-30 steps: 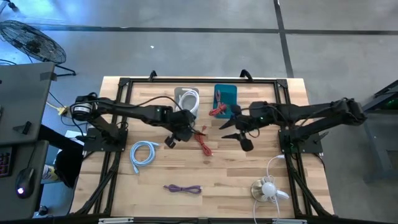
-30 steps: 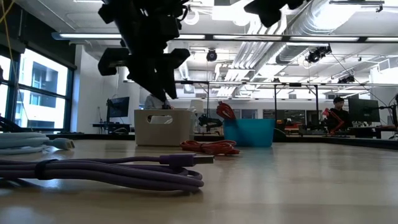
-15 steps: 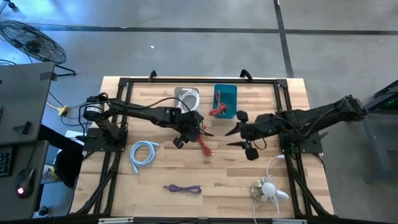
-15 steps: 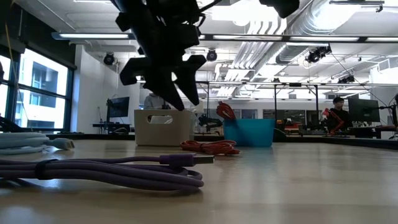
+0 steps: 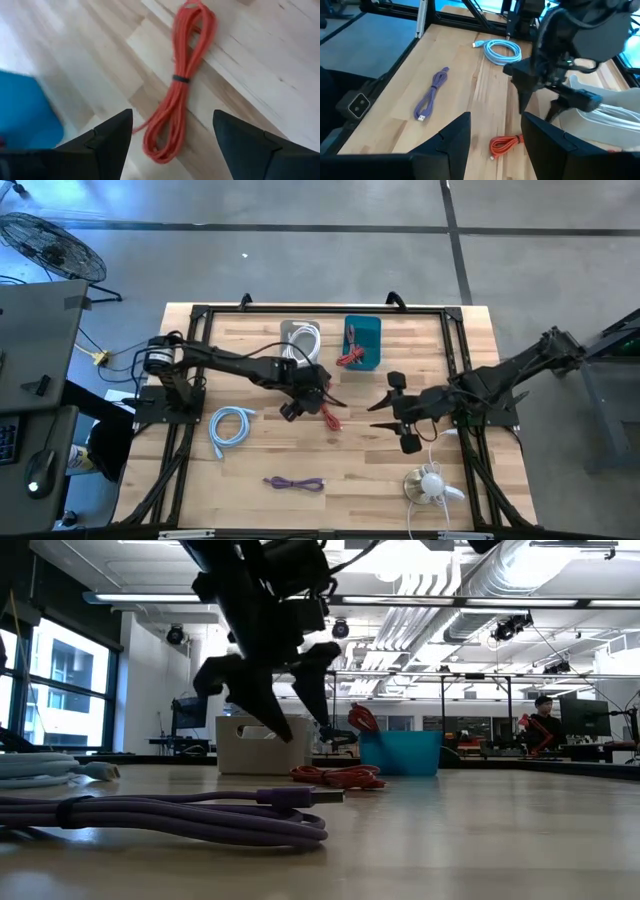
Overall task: Pick & Place USB Port
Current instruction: Put the orange charger cable into the blue bin
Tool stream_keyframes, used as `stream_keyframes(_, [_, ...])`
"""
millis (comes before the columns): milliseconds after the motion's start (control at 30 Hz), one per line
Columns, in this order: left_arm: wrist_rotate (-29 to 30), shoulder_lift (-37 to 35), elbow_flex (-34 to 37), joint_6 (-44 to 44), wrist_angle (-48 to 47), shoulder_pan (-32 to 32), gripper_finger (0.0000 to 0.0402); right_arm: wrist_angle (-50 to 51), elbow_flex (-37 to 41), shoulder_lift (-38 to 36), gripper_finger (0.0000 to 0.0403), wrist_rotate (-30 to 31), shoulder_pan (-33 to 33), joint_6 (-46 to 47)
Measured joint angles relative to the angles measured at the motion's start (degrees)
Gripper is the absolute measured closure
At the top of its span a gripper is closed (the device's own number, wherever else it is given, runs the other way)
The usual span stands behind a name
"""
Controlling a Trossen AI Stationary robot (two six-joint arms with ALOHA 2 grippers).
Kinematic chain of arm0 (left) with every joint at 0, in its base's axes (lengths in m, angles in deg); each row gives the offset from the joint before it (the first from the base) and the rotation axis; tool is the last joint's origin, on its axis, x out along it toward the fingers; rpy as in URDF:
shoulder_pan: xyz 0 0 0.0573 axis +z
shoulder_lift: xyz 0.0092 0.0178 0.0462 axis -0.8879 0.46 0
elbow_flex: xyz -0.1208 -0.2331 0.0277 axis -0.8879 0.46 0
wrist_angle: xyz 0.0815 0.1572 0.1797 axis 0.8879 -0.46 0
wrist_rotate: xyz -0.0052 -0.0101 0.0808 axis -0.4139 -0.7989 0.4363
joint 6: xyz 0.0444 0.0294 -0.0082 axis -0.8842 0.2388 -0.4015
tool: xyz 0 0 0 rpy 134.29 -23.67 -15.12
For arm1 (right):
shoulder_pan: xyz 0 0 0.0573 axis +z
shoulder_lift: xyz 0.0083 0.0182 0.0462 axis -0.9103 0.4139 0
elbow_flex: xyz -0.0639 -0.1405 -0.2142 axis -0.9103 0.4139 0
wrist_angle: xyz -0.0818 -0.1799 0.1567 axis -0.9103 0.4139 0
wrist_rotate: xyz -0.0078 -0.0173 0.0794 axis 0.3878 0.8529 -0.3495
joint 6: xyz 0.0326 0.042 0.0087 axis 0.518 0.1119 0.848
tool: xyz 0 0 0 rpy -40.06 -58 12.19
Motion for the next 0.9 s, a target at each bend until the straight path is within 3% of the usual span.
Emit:
stream_keyframes(167, [0.0, 2.2, 0.0, -2.1, 1.0, -0.5, 0.0129, 1.0, 0.0, 0.0, 0.0236, 3.2, 1.9, 1.4])
stream_keyframes(900, [1.2, 3.4, 0.0, -1.9, 3.7, -0.2, 0.0129, 1.1, 0.0, 0.0, 0.0236, 3.8, 3.2, 3.3])
